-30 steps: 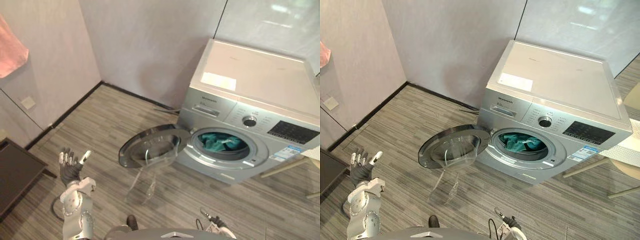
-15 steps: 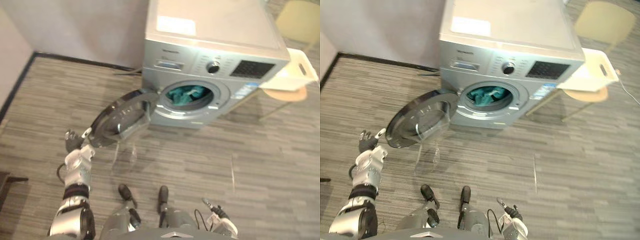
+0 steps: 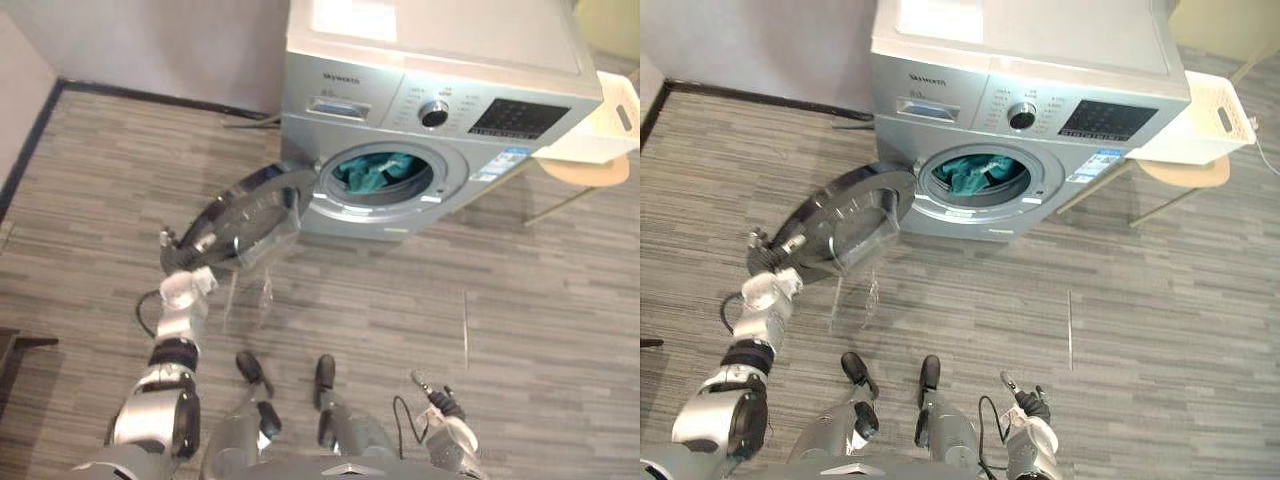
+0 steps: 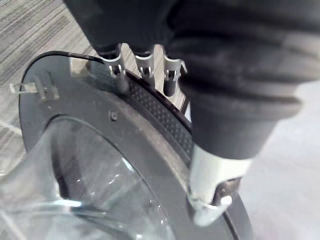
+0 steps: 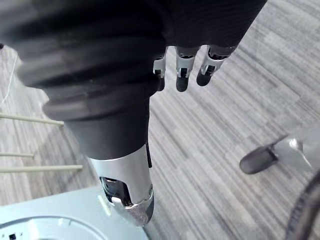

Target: Pick up the laundry basket with both hands and put the clothes into the washing machine.

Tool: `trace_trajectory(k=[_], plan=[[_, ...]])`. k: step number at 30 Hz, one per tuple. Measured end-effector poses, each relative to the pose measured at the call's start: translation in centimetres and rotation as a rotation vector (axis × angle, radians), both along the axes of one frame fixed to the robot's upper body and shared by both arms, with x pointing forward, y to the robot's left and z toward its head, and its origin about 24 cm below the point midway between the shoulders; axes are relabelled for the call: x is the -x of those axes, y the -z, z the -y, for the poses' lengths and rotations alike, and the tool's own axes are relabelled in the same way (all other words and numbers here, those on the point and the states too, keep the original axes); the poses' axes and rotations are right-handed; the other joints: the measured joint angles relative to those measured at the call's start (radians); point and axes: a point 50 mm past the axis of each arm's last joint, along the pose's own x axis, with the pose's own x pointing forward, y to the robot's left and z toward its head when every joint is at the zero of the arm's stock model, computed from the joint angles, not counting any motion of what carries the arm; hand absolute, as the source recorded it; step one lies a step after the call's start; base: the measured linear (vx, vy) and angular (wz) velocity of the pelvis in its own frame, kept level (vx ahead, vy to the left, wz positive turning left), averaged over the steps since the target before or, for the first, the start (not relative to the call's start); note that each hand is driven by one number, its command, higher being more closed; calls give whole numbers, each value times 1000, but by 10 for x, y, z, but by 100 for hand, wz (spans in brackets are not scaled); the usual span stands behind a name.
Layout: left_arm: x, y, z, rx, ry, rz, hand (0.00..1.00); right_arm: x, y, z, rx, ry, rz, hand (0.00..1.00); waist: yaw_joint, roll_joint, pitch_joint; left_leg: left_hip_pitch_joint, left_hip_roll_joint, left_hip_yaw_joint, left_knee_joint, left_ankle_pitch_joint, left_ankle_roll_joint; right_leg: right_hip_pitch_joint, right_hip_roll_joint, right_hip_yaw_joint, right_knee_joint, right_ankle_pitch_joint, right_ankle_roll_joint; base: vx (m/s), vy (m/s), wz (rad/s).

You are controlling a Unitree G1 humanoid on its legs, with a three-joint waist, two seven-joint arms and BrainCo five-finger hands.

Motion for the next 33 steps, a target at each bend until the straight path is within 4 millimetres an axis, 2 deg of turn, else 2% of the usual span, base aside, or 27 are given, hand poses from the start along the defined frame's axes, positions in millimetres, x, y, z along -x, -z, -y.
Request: trace_trajectory(k=[2, 3, 5, 6, 8, 9, 10, 11, 13, 14, 15, 18, 19, 21, 24, 28, 30, 33], plan=[[30, 33, 26, 48, 125, -85, 0, -2, 1, -9, -21, -13, 5, 0, 4, 12, 0, 41, -18, -4, 0, -9, -2, 38, -19, -10, 14, -43, 6, 14, 42, 15], [38, 42, 33, 57, 169, -113, 0, -1, 2, -12, -30, -12, 1, 0, 4, 15, -1, 51, -21, -6, 0, -11, -1, 48, -23, -12, 15, -48, 10, 11, 45, 14], [73, 74, 66, 114, 361, -241, 0, 5, 10, -21, -66, -31, -43, 0, -3, 22, -3, 76, -36, -26, 0, -20, -1, 79, -36, -23, 14, -55, 19, 14, 51, 20], [80, 79, 76, 129, 414, -266, 0, 8, 13, -23, -73, -38, -56, 0, -4, 22, -3, 80, -40, -29, 0, -23, -3, 85, -40, -25, 13, -56, 19, 16, 58, 21], [110, 94, 114, 166, 639, -367, 0, 9, 18, -29, -90, -90, -84, 0, -27, 26, -4, 83, -58, -50, 0, -31, 0, 92, -52, -30, 13, -57, 26, 15, 80, 18], [116, 95, 122, 169, 700, -382, 0, 8, 18, -28, -89, -104, -88, 0, -35, 28, -4, 83, -62, -54, 0, -32, -1, 97, -56, -33, 12, -56, 27, 19, 93, 23], [125, 94, 140, 171, 819, -388, 0, 7, 20, -27, -89, -130, -102, 0, -53, 37, -3, 86, -72, -65, 0, -36, -1, 103, -64, -42, 11, -57, 30, 14, 82, 22], [127, 90, 149, 168, 886, -372, 0, 8, 21, -26, -89, -138, -109, 0, -59, 43, -3, 87, -76, -70, 0, -38, -1, 105, -68, -45, 12, -58, 31, 24, 121, 26], [125, 54, 185, 221, 1091, -196, 0, 11, 21, -14, -72, -132, -121, 0, -68, 84, -5, 89, -92, -76, 0, -50, 3, 106, -78, -45, 20, -61, 36, 24, 105, 14], [124, 43, 191, 236, 1128, -142, 0, 13, 21, -11, -65, -132, -129, 0, -72, 96, -7, 89, -96, -76, 0, -53, 5, 105, -81, -43, 20, -61, 36, 34, 107, -2], [115, 10, 202, 310, 1174, 10, 0, 16, 22, -3, -47, -133, -149, 0, -88, 132, -15, 89, -106, -74, 0, -61, 6, 103, -89, -31, 19, -61, 36, 31, 85, -7], [101, -23, 202, 375, 1169, 164, 0, 22, 24, 2, -39, -129, -175, 0, -115, 159, -28, 94, -110, -61, 1, -68, 8, 103, -91, -13, 13, -61, 36, 33, 54, -16], [94, -35, 198, 391, 1155, 220, 0, 25, 25, 3, -39, -127, -185, 0, -118, 160, -29, 104, -109, -47, 6, -70, 7, 108, -89, 2, 9, -58, 37, 40, 23, -30], [89, -42, 194, 412, 1131, 262, 0, 31, 26, 5, -38, -117, -198, 0, -128, 160, -29, 126, -107, -40, 6, -70, 6, 131, -87, 9, -4, -53, 41, 50, -17, -20], [90, -41, 193, 447, 1108, 256, 0, 39, 27, 7, -38, -105, -216, 0, -131, 160, -30, 149, -99, -27, 6, -73, 1, 156, -82, 14, -19, -54, 43, 60, -54, -15], [98, -28, 191, 469, 1082, 204, 0, 47, 30, 5, -54, -79, -229, 0, -131, 160, -32, 164, -81, -20, 6, -70, 4, 173, -66, 12, -25, -49, 54, 61, -81, -8], [100, -20, 189, 464, 1067, 167, 0, 50, 30, 6, -57, -72, -236, 0, -128, 159, -32, 182, -75, -26, 6, -65, 7, 194, -60, 5, -28, -51, 54, 64, -79, 4], [100, -1, 176, 421, 1001, 91, 0, 49, 30, 5, -59, -74, -233, 0, -129, 159, -42, 196, -73, -59, 6, -59, 0, 217, -57, -18, -29, -62, 53, 68, -71, 17]])
